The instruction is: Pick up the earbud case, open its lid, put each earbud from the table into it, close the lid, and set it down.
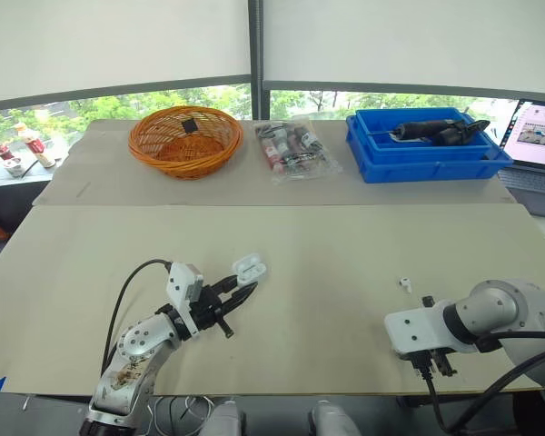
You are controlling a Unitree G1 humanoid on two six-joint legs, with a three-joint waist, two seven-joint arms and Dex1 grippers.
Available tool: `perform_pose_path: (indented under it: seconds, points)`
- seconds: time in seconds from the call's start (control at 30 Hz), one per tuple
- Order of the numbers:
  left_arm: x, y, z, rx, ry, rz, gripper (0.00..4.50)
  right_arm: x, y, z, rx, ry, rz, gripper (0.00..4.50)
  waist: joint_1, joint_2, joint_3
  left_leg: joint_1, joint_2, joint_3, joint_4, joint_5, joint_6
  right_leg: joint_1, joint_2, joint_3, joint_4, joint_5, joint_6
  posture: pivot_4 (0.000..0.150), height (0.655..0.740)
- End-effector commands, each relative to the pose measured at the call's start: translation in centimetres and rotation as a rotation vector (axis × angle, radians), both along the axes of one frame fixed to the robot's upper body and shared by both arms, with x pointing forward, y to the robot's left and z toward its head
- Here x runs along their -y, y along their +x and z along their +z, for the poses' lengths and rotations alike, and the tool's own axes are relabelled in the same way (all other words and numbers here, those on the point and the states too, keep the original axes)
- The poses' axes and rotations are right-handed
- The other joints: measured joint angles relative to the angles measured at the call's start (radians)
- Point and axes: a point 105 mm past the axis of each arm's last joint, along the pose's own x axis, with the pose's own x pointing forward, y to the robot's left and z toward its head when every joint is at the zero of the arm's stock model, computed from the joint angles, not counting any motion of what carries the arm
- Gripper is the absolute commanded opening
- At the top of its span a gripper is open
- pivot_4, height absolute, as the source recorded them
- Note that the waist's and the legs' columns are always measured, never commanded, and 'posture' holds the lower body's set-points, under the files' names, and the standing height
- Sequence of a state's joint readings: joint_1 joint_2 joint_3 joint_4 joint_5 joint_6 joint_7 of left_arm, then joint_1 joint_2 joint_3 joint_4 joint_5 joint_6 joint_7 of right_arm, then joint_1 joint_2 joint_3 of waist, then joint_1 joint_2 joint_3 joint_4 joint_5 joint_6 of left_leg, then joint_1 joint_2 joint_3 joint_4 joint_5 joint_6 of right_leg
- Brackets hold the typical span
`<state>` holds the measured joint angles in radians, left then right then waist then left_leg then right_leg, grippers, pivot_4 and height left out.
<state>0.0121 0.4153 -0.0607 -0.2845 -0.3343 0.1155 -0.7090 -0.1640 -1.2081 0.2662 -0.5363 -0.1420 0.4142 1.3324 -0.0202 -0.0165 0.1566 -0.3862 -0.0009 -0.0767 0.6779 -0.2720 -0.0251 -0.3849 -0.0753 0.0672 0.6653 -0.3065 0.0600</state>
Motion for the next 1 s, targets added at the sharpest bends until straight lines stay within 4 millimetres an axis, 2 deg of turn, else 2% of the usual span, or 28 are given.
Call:
perform_pose_path:
  seconds: [0.03,0.23,0.4,0.6,0.77,1.0]
  points:
    - [0.2,0.0,0.7,0.027,-0.001,-0.008,0.58,-0.3,0.1,0.0,0.005,0.015,-0.003,0.38,0.001,0.000,0.000,0.000,0.000,0.000,0.000,0.000,0.000,0.000,0.000,0.000,0.000,0.000,0.000,0.150,0.7400]
    - [0.3,0.1,0.8,0.031,0.000,-0.014,0.58,0.1,0.8,1.4,0.037,0.033,-0.018,0.38,0.003,0.000,0.000,0.000,0.000,0.000,0.000,0.000,0.000,0.000,0.000,0.000,0.000,0.000,0.000,0.150,0.7400]
    - [0.4,0.3,1.2,0.047,-0.013,-0.013,0.58,-0.1,2.3,4.7,0.100,0.149,-0.100,0.38,0.006,0.001,0.000,-0.001,-0.001,0.000,0.000,0.000,0.000,-0.001,-0.001,0.000,0.000,0.000,0.000,0.150,0.7400]
    - [1.1,1.2,2.8,0.106,-0.052,-0.011,0.58,-3.6,2.9,8.1,0.089,0.511,-0.214,0.38,0.010,0.001,0.001,-0.002,-0.001,0.000,0.000,0.000,0.000,-0.001,-0.001,0.000,0.000,0.000,0.000,0.150,0.7400]
    - [2.2,2.3,4.4,0.153,-0.100,0.006,0.58,-8.0,3.9,10.5,0.046,0.910,-0.321,0.38,0.010,0.000,0.001,-0.003,-0.001,-0.001,0.001,0.000,0.000,-0.002,-0.001,0.000,0.001,0.000,0.000,0.150,0.7400]
    - [3.2,3.1,5.4,0.177,-0.146,0.020,0.58,-12.0,5.6,13.4,0.070,1.346,-0.403,0.38,0.009,0.001,0.000,-0.003,-0.002,-0.003,0.001,0.000,0.000,-0.004,-0.001,0.000,0.004,0.000,0.000,0.150,0.7400]
